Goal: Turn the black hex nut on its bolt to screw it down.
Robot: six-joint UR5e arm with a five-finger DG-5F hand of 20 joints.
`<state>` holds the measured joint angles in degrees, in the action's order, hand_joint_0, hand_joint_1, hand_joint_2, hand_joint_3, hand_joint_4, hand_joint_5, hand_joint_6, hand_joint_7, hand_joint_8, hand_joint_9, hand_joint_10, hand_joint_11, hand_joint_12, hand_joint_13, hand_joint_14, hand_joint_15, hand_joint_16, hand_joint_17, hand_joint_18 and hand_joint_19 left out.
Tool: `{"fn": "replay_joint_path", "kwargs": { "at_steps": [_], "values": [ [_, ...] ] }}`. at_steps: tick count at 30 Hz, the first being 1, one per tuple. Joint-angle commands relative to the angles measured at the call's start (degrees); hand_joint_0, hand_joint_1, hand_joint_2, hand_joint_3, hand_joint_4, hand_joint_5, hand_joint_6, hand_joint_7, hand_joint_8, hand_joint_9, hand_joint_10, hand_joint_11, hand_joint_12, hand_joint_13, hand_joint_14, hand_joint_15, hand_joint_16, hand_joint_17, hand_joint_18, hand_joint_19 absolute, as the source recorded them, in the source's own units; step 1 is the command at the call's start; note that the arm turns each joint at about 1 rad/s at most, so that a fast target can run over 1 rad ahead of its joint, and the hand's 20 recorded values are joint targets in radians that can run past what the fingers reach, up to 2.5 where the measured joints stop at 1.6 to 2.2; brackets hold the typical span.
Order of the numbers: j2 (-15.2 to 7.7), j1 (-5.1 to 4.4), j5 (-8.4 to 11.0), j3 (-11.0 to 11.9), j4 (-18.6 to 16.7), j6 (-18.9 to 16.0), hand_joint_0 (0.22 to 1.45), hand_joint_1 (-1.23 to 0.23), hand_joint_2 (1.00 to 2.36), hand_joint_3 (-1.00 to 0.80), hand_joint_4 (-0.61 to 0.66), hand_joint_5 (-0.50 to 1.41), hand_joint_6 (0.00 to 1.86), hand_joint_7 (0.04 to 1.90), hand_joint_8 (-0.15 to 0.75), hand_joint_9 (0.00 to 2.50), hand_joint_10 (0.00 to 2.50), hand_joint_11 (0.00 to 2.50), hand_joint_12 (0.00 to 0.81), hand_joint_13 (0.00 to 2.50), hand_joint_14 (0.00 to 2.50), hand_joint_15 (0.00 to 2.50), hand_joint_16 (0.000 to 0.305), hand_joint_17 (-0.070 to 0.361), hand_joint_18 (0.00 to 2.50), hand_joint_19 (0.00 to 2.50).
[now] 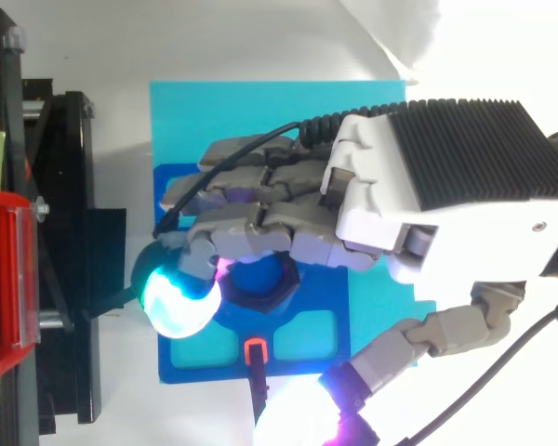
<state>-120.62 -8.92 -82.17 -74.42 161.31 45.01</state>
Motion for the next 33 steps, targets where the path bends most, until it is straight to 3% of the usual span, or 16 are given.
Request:
{"fn": "replay_joint_path", "kwargs": {
  "at_steps": [1, 5, 8, 12, 15, 23, 27, 33],
  "values": [
    [-1.37, -0.04, 0.08, 0.06, -1.09, 1.05, 0.48, -0.44, 1.0, -0.5, 0.3, -0.13, 0.5, 1.0, 0.352, 0.6, 0.01, 0.38, 0.358, 0.34, 0.0, 0.01, 0.048, 0.107, 0.24, 0.05],
    [-3.3, 0.13, -0.44, 0.85, -1.18, 1.05, 0.49, -0.44, 1.0, -0.5, 0.31, -0.13, 0.5, 0.99, 0.352, 0.61, 0.01, 0.38, 0.357, 0.34, 0.0, 0.01, 0.047, 0.106, 0.25, 0.05],
    [-3.48, 0.39, -1.67, 1.12, -1.18, 1.84, 0.49, -0.44, 1.0, -0.5, 0.29, -0.14, 0.5, 0.94, 0.351, 0.61, 0.01, 0.36, 0.357, 0.34, 0.0, 0.0, 0.047, 0.106, 0.25, 0.03],
    [-3.48, 0.57, -2.55, 1.21, -0.03, 4.91, 0.48, -0.45, 1.0, -0.5, 0.29, -0.14, 0.5, 0.93, 0.348, 0.59, 0.01, 0.35, 0.356, 0.34, 0.0, 0.0, 0.047, 0.105, 0.25, 0.01],
    [-3.48, 1.1, -3.87, 1.21, 0.32, 9.13, 0.48, -0.45, 1.0, -0.5, 0.29, -0.15, 0.5, 0.88, 0.349, 0.59, 0.01, 0.34, 0.353, 0.33, 0.0, 0.0, 0.046, 0.104, 0.24, 0.01],
    [-3.65, 1.19, -6.33, 1.12, 0.41, 13.7, 0.48, -0.45, 1.0, -0.5, 0.27, -0.16, 0.5, 0.8, 0.344, 0.58, 0.01, 0.31, 0.345, 0.32, 0.0, 0.0, 0.045, 0.101, 0.22, 0.0],
    [-3.65, 1.45, -7.39, 1.12, 0.85, 16.08, 0.48, -0.45, 1.0, -0.5, 0.28, -0.15, 0.5, 0.83, 0.344, 0.58, 0.01, 0.31, 0.341, 0.31, 0.0, 0.0, 0.045, 0.1, 0.22, 0.0],
    [-3.65, 1.54, -7.65, 1.12, 0.76, 16.25, 0.48, -0.44, 1.0, -0.5, 0.3, -0.13, 0.5, 0.96, 0.344, 0.57, 0.01, 0.31, 0.341, 0.31, 0.0, 0.0, 0.045, 0.1, 0.21, 0.0]
  ]
}}
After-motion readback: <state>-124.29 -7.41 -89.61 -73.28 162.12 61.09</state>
